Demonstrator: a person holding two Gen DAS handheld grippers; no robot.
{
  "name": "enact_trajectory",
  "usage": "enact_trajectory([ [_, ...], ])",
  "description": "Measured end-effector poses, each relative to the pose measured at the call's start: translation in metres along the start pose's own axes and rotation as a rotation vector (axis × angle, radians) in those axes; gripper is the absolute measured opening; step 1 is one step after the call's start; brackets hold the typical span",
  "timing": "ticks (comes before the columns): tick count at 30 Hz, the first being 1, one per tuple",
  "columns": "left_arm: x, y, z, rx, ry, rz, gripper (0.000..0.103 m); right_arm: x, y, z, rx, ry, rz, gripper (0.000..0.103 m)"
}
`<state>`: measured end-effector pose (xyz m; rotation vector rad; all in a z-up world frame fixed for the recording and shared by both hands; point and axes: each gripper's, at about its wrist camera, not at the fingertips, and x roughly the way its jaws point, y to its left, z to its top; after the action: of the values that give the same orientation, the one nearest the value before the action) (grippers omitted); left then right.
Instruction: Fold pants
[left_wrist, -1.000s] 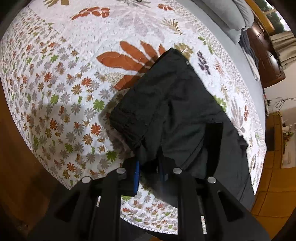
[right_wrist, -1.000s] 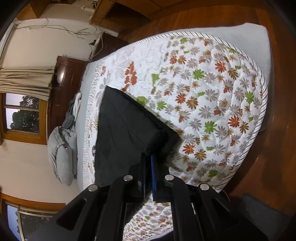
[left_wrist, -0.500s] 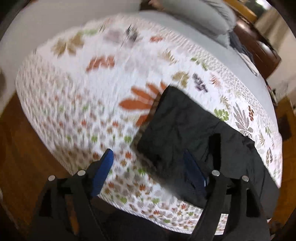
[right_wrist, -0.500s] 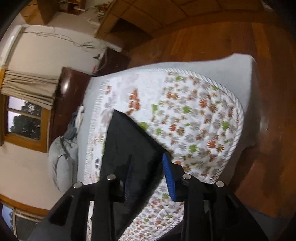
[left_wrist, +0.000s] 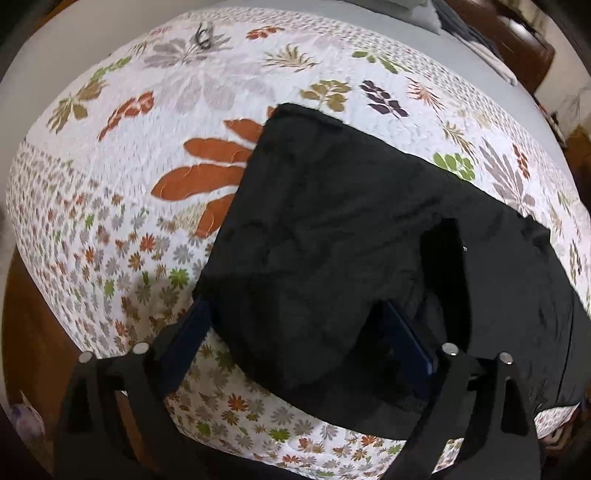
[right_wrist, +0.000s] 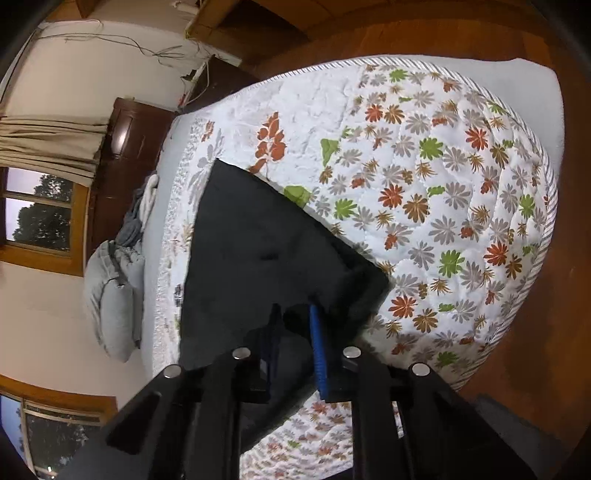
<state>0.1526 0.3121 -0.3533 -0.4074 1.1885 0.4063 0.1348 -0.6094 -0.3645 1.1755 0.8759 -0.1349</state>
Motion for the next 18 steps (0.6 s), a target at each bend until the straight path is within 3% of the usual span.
enact_trajectory([
  [1, 0.002, 0.004, -0.001, -0.020, 0.011, -0.015, 0.095, -0.011, 0.000, 0.001, -0.009, -0.018, 0.013, 0.024],
  [3, 0.009, 0.011, -0.006, -0.041, 0.049, -0.068, 0.096, -0.029, -0.006, 0.002, 0.006, -0.060, 0.033, 0.045],
  [4, 0.008, 0.013, -0.008, -0.046, 0.046, -0.077, 0.096, -0.037, -0.014, 0.003, 0.027, -0.075, 0.033, 0.048],
  [12, -0.005, 0.023, -0.024, -0.110, -0.023, -0.124, 0.096, -0.035, -0.058, -0.003, 0.136, -0.054, 0.120, 0.059],
  [18, -0.013, 0.017, -0.026, -0.103, -0.040, -0.132, 0.096, -0.010, -0.063, -0.010, 0.181, -0.038, 0.191, 0.059],
])
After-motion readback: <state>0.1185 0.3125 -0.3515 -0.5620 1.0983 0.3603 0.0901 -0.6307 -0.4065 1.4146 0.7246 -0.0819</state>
